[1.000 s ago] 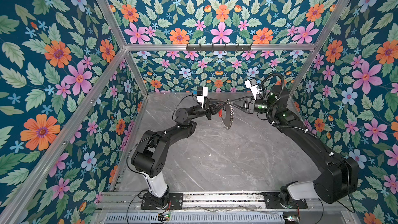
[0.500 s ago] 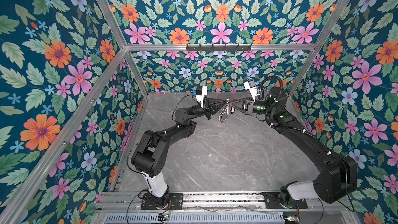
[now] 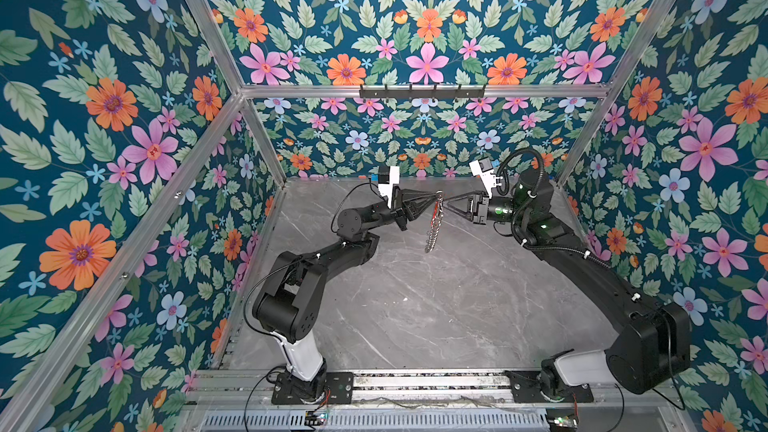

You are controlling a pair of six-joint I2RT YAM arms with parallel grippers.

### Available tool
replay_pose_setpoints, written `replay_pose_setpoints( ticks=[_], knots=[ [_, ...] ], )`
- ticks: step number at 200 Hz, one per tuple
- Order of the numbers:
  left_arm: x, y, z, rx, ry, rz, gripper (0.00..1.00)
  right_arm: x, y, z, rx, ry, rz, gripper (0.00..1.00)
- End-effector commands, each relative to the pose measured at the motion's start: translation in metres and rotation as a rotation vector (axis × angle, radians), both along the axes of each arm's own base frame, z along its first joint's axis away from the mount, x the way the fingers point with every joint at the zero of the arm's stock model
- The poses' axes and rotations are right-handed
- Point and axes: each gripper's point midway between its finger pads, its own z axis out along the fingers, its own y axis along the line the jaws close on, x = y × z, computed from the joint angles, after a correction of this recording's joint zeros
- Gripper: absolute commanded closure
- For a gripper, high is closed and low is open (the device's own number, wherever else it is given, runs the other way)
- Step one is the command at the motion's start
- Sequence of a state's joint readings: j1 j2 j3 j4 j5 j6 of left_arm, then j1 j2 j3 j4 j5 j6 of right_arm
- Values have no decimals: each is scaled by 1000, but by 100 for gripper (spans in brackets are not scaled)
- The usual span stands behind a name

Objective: Put the keys on the keyring

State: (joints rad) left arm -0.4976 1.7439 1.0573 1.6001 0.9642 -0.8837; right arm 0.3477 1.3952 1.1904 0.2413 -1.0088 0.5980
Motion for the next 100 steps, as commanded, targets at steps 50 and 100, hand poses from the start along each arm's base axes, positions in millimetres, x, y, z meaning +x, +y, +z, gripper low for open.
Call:
replay_pose_setpoints(
  ticks=[50, 100],
  knots=[
    [-10, 7, 14, -44, -72, 2, 100, -2, -13, -6, -89, -79, -111, 63],
    [-9, 6, 15, -45, -59, -9, 100, -12, -6, -15, -121, -108, -82, 56]
  ],
)
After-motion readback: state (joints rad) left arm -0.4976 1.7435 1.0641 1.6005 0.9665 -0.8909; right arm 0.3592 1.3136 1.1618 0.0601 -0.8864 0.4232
